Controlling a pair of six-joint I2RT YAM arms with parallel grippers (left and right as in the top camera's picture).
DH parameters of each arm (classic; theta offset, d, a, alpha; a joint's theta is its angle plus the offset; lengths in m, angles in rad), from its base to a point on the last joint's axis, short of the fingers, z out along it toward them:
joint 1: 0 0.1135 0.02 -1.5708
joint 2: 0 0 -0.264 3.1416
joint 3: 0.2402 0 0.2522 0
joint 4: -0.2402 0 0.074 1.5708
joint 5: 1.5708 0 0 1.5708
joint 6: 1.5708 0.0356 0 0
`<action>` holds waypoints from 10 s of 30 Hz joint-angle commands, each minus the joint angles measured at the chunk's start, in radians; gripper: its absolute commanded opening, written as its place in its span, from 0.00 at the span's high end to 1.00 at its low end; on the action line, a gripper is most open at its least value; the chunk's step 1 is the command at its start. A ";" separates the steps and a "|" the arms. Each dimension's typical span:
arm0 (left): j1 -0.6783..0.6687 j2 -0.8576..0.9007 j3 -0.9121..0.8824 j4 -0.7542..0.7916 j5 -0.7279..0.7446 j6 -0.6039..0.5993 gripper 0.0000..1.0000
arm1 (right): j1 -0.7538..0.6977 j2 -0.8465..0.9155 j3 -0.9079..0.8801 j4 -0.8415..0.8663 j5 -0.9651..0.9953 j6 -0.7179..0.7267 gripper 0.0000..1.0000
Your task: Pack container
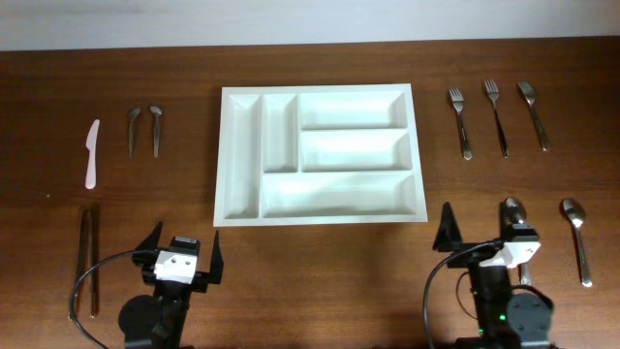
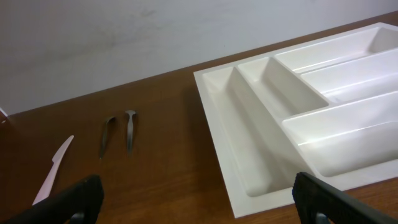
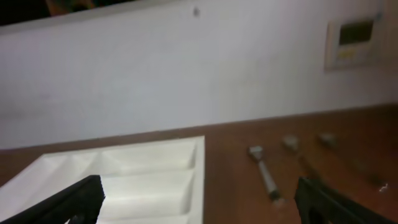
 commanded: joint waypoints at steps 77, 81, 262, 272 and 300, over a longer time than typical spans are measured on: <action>-0.006 -0.001 -0.005 0.000 -0.007 -0.002 0.01 | -0.203 2.366 1.930 -0.948 -0.112 -0.431 0.01; -0.006 -0.001 -0.005 0.000 -0.007 -0.002 0.01 | -0.203 2.385 1.930 -0.946 -0.109 -0.430 0.01; -0.006 -0.001 -0.005 0.000 -0.007 -0.002 0.01 | 0.179 2.441 2.355 -1.032 -0.310 -1.143 0.51; -0.006 -0.001 -0.005 0.000 -0.007 -0.003 0.01 | 0.014 2.441 2.661 -1.228 -0.008 -0.711 0.01; -0.006 -0.001 -0.005 0.000 -0.007 -0.003 0.01 | -0.315 2.597 2.510 -1.114 -0.136 -0.538 0.01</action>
